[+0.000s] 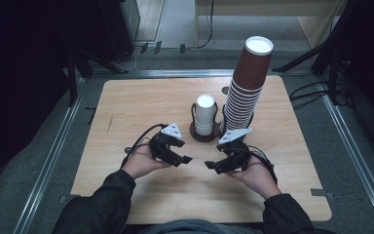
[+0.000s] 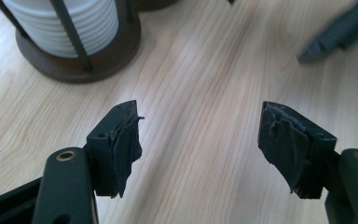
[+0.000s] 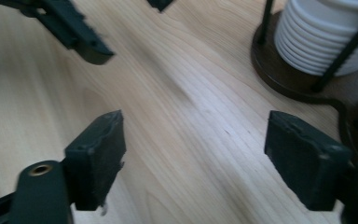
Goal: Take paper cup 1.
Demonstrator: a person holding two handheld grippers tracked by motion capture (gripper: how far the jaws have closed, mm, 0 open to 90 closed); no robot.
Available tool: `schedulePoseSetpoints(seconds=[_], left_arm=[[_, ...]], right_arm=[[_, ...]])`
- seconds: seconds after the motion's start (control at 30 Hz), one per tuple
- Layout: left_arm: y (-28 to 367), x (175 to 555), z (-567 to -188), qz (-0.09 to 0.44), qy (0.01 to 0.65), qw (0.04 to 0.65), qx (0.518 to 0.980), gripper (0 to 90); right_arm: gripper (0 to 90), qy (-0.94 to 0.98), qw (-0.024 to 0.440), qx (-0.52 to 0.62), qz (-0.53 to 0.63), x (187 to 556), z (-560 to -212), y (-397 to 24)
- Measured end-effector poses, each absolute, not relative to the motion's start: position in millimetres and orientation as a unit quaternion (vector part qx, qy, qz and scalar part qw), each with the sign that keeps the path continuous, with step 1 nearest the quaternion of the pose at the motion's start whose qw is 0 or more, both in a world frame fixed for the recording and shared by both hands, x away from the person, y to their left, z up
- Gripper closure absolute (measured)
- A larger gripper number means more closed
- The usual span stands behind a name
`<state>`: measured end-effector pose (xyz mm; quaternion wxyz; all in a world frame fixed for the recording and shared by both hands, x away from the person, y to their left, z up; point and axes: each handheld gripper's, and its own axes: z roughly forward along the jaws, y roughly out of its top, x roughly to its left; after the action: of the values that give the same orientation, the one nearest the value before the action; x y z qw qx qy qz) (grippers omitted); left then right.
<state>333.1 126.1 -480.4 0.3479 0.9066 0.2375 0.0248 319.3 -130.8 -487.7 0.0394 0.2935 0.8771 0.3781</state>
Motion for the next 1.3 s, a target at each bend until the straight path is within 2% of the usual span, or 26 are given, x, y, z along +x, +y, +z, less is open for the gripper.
schedulePoseSetpoints(seconds=[0.43,0.53,0.87,1.3], left_arm=[[134,340,-484,0.004,0.249,0.343,0.906,33.8],[132,340,-485,-0.018,0.271,0.34,0.901,31.8],[134,338,-480,-0.01,0.259,0.357,0.898,31.3],[140,343,-479,-0.002,0.268,0.359,0.894,29.7]], right_arm=[[40.7,0.864,0.048,0.305,0.398,321,-488,-136],[42.4,0.862,0.047,0.307,0.4,322,-488,-139],[45.5,0.861,0.027,0.312,0.401,323,-485,-144],[47.1,0.865,0.033,0.305,0.397,326,-487,-143]])
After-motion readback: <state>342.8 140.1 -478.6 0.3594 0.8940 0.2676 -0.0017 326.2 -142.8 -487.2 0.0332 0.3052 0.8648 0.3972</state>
